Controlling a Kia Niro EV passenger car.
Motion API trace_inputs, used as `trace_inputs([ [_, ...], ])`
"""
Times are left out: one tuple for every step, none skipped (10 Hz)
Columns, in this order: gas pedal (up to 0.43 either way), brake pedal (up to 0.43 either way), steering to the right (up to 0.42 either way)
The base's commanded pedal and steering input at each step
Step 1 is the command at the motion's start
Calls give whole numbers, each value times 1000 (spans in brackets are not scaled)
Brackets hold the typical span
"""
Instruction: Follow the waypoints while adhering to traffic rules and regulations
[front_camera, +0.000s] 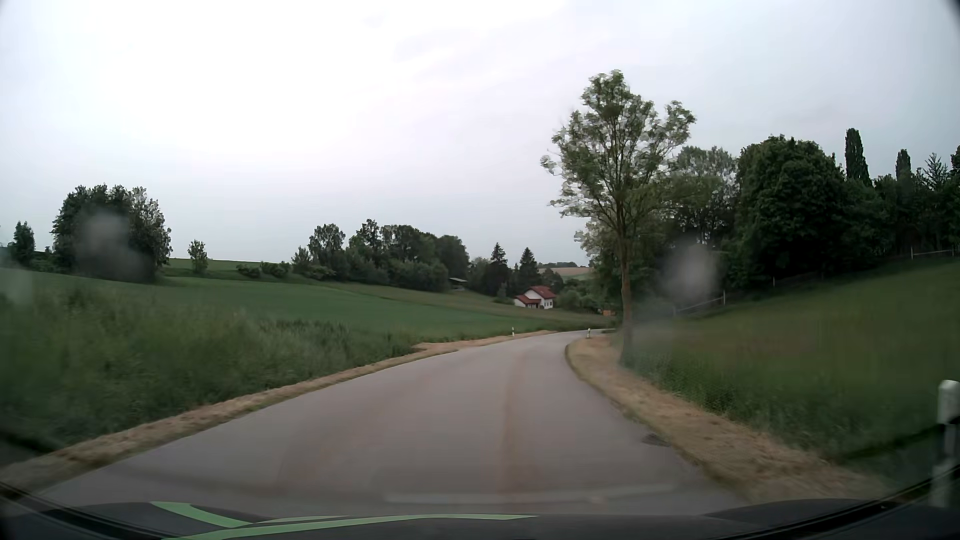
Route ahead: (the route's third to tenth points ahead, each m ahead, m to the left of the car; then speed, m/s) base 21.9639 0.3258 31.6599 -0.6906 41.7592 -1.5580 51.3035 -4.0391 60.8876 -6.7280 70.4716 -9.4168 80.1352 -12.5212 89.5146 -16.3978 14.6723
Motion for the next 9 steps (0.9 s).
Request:
trace_inputs([
  [0, 24, 25],
  [0, 24, 25],
  [0, 30, 25],
  [0, 30, 25],
  [0, 37, 25],
  [0, 49, 24],
  [0, 55, 24],
  [0, 61, 23],
  [0, 61, 22],
])
